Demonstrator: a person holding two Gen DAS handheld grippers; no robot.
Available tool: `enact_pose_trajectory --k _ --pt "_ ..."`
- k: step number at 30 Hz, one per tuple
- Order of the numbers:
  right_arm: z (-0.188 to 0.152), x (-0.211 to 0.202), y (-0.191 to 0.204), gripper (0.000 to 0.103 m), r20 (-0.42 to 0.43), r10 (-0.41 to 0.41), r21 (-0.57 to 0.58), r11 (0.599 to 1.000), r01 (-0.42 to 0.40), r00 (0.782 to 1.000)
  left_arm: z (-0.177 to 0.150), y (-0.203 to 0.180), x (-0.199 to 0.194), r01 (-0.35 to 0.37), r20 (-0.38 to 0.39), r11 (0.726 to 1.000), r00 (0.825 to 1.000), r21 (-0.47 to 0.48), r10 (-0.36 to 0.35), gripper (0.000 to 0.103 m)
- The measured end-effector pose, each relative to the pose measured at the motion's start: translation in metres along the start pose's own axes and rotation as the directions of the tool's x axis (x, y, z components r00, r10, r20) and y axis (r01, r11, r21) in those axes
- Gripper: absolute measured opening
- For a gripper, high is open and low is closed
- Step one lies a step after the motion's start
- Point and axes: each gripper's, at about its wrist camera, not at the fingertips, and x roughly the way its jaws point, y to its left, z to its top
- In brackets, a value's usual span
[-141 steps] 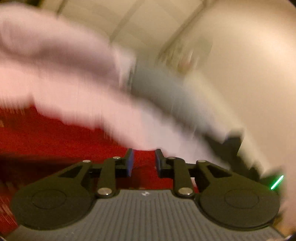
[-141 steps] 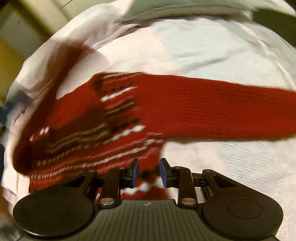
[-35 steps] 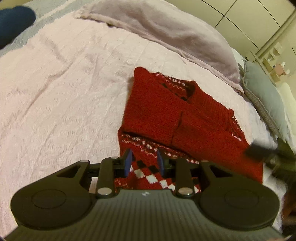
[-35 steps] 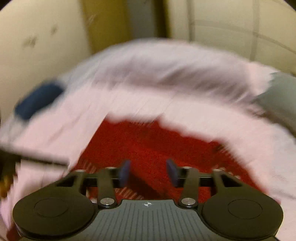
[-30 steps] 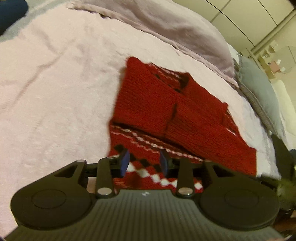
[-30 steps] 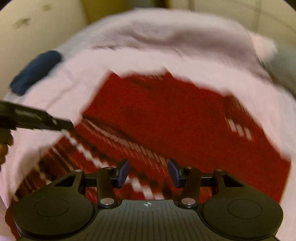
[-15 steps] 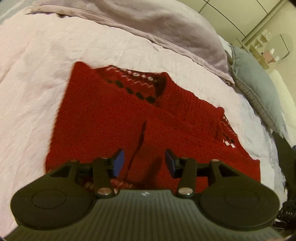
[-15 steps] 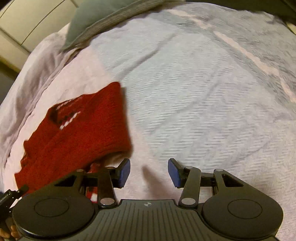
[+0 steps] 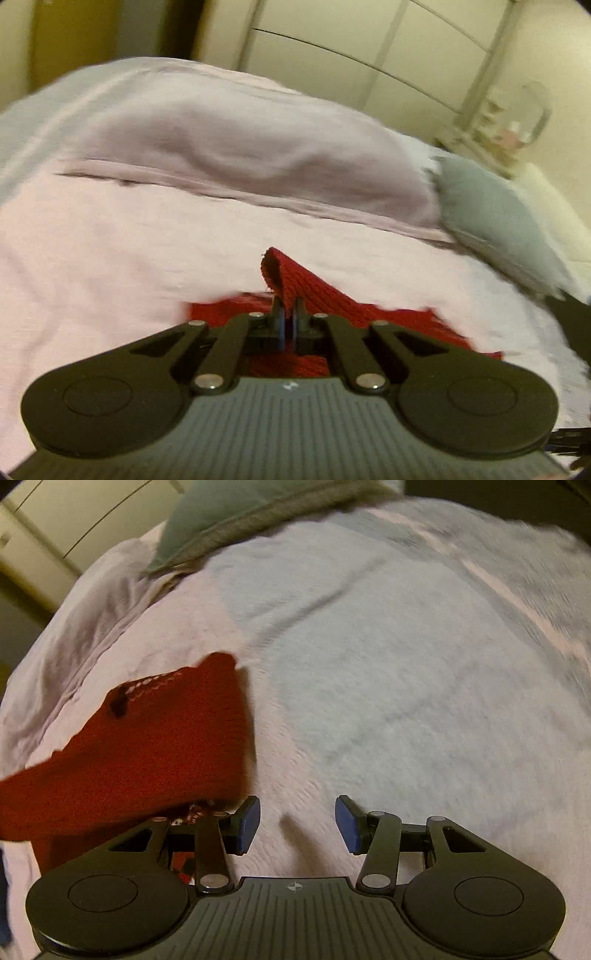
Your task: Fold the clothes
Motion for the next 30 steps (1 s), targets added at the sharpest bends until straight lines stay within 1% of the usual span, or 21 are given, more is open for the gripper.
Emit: enact_pose_trajectory --k 1,2,5,7,8,10,11,13,14,15,17,18,19,22,23,25,27,28,30 --pt "0.001 0.002 0.004 0.049 0.003 0.012 -0.025 1.0 -0.012 1.0 -0.001 0.01 0.002 -0.026 -0.018 1.0 1.0 -0.011 0.026 0.001" --pt "0.002 0.005 0.008 0.049 0.005 0.036 -0.042 0.998 -0.036 0.999 -0.006 0.015 0.007 -0.036 -0.047 0.999 0.998 -0.017 0.035 0.001" --pt "0.005 0.018 0.027 0.049 -0.006 0.084 -0.123 0.989 -0.084 0.996 -0.022 0.013 0.02 -0.036 -0.108 0.999 0.994 0.0 0.036 0.001" --pt "0.006 0.027 0.046 0.049 -0.011 0.084 -0.226 0.971 -0.084 0.996 -0.028 0.011 0.017 -0.042 -0.099 0.999 0.994 -0.001 0.042 0.001" --pt "0.006 0.031 0.055 0.049 -0.017 0.084 -0.279 0.956 -0.086 0.996 -0.027 0.015 0.014 -0.05 -0.086 0.998 0.995 -0.031 0.047 0.001" --pt "0.002 0.037 0.071 0.049 -0.037 0.077 -0.399 0.913 -0.085 0.996 -0.022 0.025 0.006 -0.059 -0.056 0.994 0.997 -0.097 0.054 0.001" --pt "-0.001 0.042 0.078 0.049 -0.041 0.053 -0.449 0.891 -0.066 0.998 -0.016 0.028 0.0 -0.058 -0.038 0.992 0.998 -0.11 0.054 0.001" --pt "-0.008 0.052 0.084 0.049 -0.009 0.0 -0.515 0.857 -0.005 1.0 -0.004 0.034 -0.011 -0.056 -0.001 0.99 0.998 -0.129 0.057 0.001" --pt "-0.009 0.054 0.082 0.049 0.006 -0.001 -0.514 0.858 0.003 1.0 0.002 0.033 -0.016 -0.057 0.019 0.991 0.998 -0.125 0.06 0.001" --pt "-0.008 0.054 0.078 0.049 0.017 0.004 -0.491 0.871 0.005 1.0 0.008 0.034 -0.021 -0.048 0.038 0.99 0.998 -0.131 0.053 0.001" --pt "-0.001 0.053 0.068 0.049 0.044 0.047 -0.388 0.921 -0.026 0.998 0.017 0.036 -0.027 -0.022 0.058 0.988 0.998 -0.156 0.031 0.001" --pt "0.001 0.047 0.062 0.049 0.081 0.065 -0.33 0.943 -0.035 0.995 0.017 0.035 -0.026 -0.016 0.053 0.987 0.998 -0.161 0.024 0.001" --pt "0.003 0.043 0.057 0.049 0.112 0.074 -0.274 0.961 -0.041 0.991 0.016 0.034 -0.024 -0.013 0.044 0.987 0.999 -0.162 0.021 0.001" --pt "0.002 0.04 0.039 0.049 0.098 0.047 -0.163 0.986 -0.03 0.994 -0.005 0.031 -0.008 -0.041 -0.026 0.992 0.999 -0.117 0.038 0.001" --pt "0.001 0.041 0.035 0.049 0.081 0.034 -0.145 0.989 -0.022 0.996 -0.016 0.03 -0.001 -0.054 -0.051 0.993 0.997 -0.102 0.049 0.001" --pt "-0.002 0.041 0.029 0.049 0.064 0.047 -0.147 0.988 -0.037 0.997 -0.038 0.03 0.017 -0.093 -0.11 0.994 0.99 -0.058 0.087 0.001" --pt "0.0 0.039 0.032 0.049 0.049 0.047 -0.194 0.98 -0.037 0.998 -0.059 0.03 0.036 -0.135 -0.168 0.991 0.977 -0.003 0.133 0.002" --pt "0.001 0.038 0.034 0.049 0.041 0.046 -0.218 0.975 -0.036 0.998 -0.065 0.03 0.039 -0.148 -0.176 0.989 0.973 0.024 0.15 0.002" --pt "0.005 0.034 0.034 0.049 0.02 0.062 -0.248 0.967 -0.055 0.998 -0.065 0.026 0.033 -0.171 -0.139 0.982 0.974 0.077 0.18 0.005"
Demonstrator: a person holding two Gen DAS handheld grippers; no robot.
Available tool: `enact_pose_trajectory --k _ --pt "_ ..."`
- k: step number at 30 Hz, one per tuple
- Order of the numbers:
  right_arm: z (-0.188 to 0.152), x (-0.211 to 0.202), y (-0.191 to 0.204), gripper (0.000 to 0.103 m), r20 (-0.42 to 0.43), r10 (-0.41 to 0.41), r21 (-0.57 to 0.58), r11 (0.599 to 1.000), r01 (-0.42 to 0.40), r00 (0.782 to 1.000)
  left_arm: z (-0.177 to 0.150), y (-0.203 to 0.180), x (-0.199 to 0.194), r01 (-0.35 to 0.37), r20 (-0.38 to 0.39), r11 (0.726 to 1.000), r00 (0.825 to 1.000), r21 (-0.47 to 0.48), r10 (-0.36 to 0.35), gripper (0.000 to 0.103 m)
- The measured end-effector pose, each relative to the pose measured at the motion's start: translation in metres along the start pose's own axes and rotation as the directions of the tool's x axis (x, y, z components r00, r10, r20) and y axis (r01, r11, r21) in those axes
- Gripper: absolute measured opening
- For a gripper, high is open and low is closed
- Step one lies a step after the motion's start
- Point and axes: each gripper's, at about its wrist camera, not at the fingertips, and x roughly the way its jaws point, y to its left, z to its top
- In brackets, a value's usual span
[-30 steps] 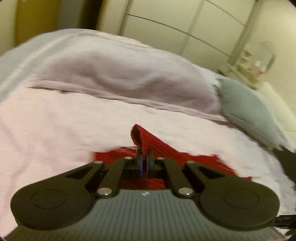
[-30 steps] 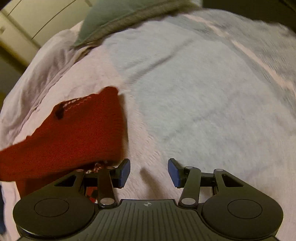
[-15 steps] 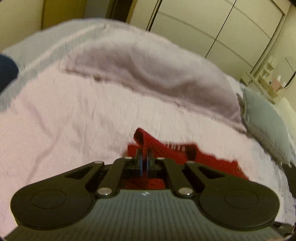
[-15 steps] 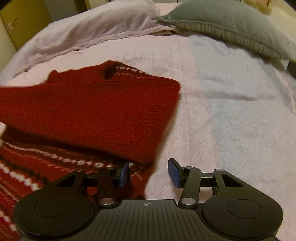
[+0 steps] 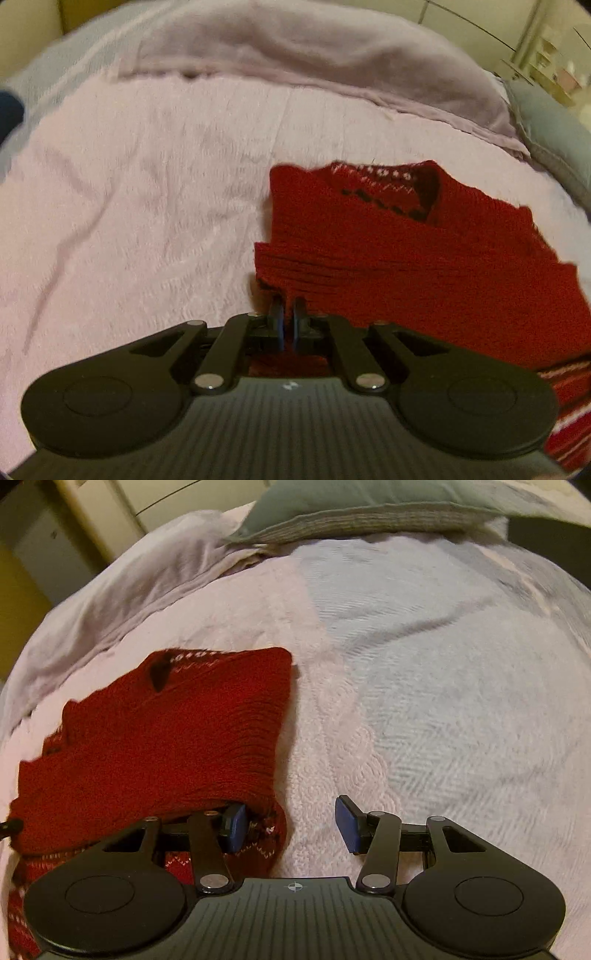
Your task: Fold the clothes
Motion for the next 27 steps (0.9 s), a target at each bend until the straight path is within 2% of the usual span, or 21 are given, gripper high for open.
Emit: enact_pose_trajectory --k 3,6,9,12,13,16,19,22,23,25,27 --pt "0.005 -0.009 0.0 0.049 -0.04 0.055 -0.053 0.997 -0.057 0.998 0.009 0.0 -0.019 -0.06 0.077 0.997 0.995 0.054 0.056 0.006" --pt "0.005 -0.023 0.008 0.049 -0.067 0.062 -0.161 0.984 -0.072 0.996 0.018 0.007 -0.046 -0.089 0.148 0.996 0.985 0.028 0.084 0.007" --pt "0.005 -0.042 0.018 0.049 -0.006 0.088 -0.197 0.977 -0.087 0.996 0.018 0.002 -0.057 -0.031 0.172 0.998 0.985 0.045 0.023 0.007" --pt "0.004 -0.04 0.028 0.049 0.067 0.149 -0.172 0.976 -0.135 0.987 0.006 -0.014 -0.038 0.023 0.139 0.992 0.989 0.122 -0.04 0.011" --pt "0.003 -0.033 0.032 0.049 0.077 0.159 -0.175 0.974 -0.144 0.984 0.001 -0.018 -0.029 0.04 0.127 0.989 0.99 0.144 -0.058 0.015" --pt "-0.008 0.002 0.043 0.049 0.083 0.168 -0.202 0.968 -0.149 0.982 -0.016 -0.007 0.009 0.067 0.125 0.987 0.988 0.148 -0.085 0.015" --pt "-0.019 0.025 0.045 0.049 0.063 0.135 -0.247 0.962 -0.115 0.989 -0.022 0.011 0.02 0.138 0.167 0.984 0.974 0.112 -0.155 0.015" --pt "-0.019 0.004 0.045 0.049 0.124 0.138 -0.227 0.968 -0.108 0.983 -0.021 0.018 0.006 0.191 0.228 0.976 0.951 0.104 -0.21 0.014" --pt "-0.02 -0.005 0.045 0.049 0.152 0.147 -0.229 0.967 -0.109 0.977 -0.022 0.017 0.0 0.198 0.249 0.974 0.943 0.112 -0.221 0.017" --pt "-0.024 -0.012 0.048 0.049 0.185 0.155 -0.242 0.964 -0.107 0.971 -0.027 0.016 0.001 0.201 0.23 0.97 0.946 0.136 -0.229 0.022" --pt "-0.029 0.006 0.052 0.049 0.153 0.12 -0.266 0.961 -0.076 0.981 -0.03 0.016 0.004 0.204 0.225 0.966 0.946 0.156 -0.236 0.022"
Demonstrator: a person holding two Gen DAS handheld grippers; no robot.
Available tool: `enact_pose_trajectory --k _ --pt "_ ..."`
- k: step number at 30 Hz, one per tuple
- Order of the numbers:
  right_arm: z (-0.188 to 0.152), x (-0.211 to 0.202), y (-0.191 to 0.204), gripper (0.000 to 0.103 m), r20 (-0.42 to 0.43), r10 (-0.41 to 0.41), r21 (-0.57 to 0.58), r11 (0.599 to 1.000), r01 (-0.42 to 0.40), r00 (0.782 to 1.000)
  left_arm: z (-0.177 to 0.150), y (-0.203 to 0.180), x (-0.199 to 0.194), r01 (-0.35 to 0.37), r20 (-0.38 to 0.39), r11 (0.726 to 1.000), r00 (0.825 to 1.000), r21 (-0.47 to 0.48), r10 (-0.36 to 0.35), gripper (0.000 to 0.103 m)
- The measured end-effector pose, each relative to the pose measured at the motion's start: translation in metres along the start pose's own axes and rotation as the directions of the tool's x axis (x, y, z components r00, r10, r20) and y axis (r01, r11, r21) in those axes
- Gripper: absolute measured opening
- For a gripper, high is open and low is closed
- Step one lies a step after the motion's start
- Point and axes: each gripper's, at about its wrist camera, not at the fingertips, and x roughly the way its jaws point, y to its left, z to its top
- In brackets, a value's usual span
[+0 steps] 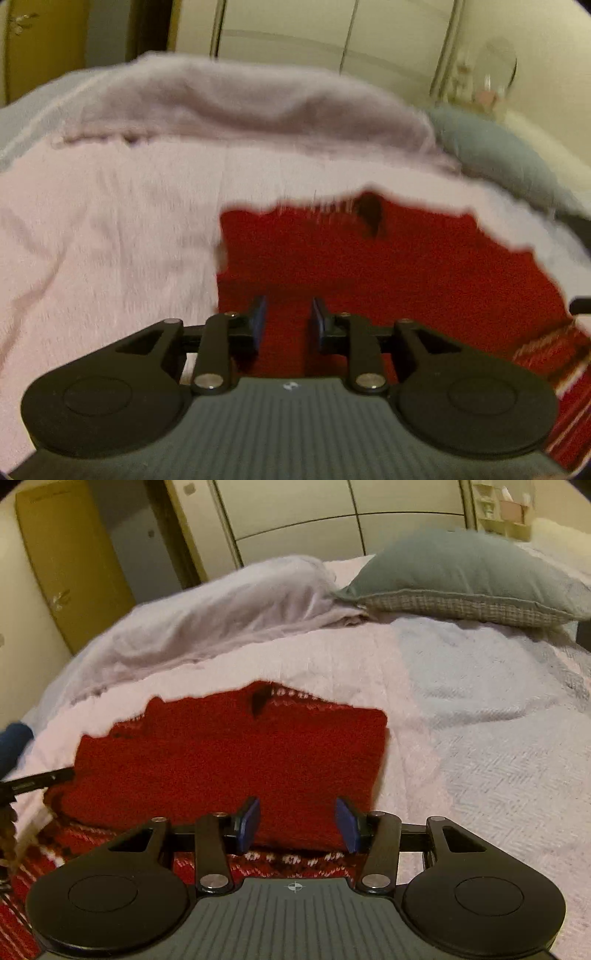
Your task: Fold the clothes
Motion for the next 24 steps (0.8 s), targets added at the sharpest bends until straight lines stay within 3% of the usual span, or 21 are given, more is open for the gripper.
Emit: enact_pose_trajectory --k 2,5,7,9,13,16,19,20,21,24 --pt "-0.009 0.022 0.004 0.049 -0.054 -0.031 -0.035 0.999 0.03 0.998 -0.002 0.001 0.0 0.006 0.013 1.0 1.0 0.014 -0.006 0.022" --pt "-0.012 0.011 0.01 0.049 0.006 -0.048 -0.101 0.994 0.048 0.999 -0.006 0.002 -0.004 0.012 0.037 0.999 0.999 0.038 -0.014 0.021" --pt "-0.01 -0.013 0.005 0.049 0.06 -0.025 -0.078 0.997 0.03 0.998 -0.006 -0.005 -0.026 0.004 0.074 0.998 0.997 0.066 -0.008 0.021" --pt "-0.01 -0.055 -0.003 0.049 0.143 -0.016 -0.034 0.999 0.021 0.99 -0.007 -0.014 -0.058 -0.004 0.098 0.996 0.995 0.094 -0.005 0.021" --pt "-0.032 -0.174 0.001 0.049 0.331 -0.072 0.032 0.997 0.065 0.941 -0.016 -0.038 -0.137 -0.023 0.094 0.995 0.995 0.093 0.014 0.026" --pt "-0.059 -0.254 0.013 0.049 0.387 -0.082 0.075 0.996 0.057 0.919 -0.032 -0.059 -0.203 -0.024 0.09 0.996 0.996 0.088 0.016 0.034" --pt "-0.097 -0.313 0.029 0.054 0.448 -0.042 0.072 0.997 0.011 0.893 -0.064 -0.077 -0.258 -0.057 0.108 0.995 0.993 0.083 0.048 0.043" --pt "-0.112 -0.324 0.035 0.065 0.445 -0.034 0.078 0.997 -0.001 0.895 -0.077 -0.081 -0.27 -0.071 0.087 0.995 0.994 0.07 0.065 0.044" --pt "-0.127 -0.333 0.041 0.069 0.438 -0.026 0.086 0.996 -0.013 0.898 -0.09 -0.085 -0.282 -0.085 0.065 0.995 0.995 0.058 0.081 0.044" --pt "-0.171 -0.338 0.066 0.069 0.375 -0.02 0.101 0.995 -0.019 0.927 -0.13 -0.097 -0.306 -0.112 -0.008 0.993 0.994 0.018 0.113 0.044"
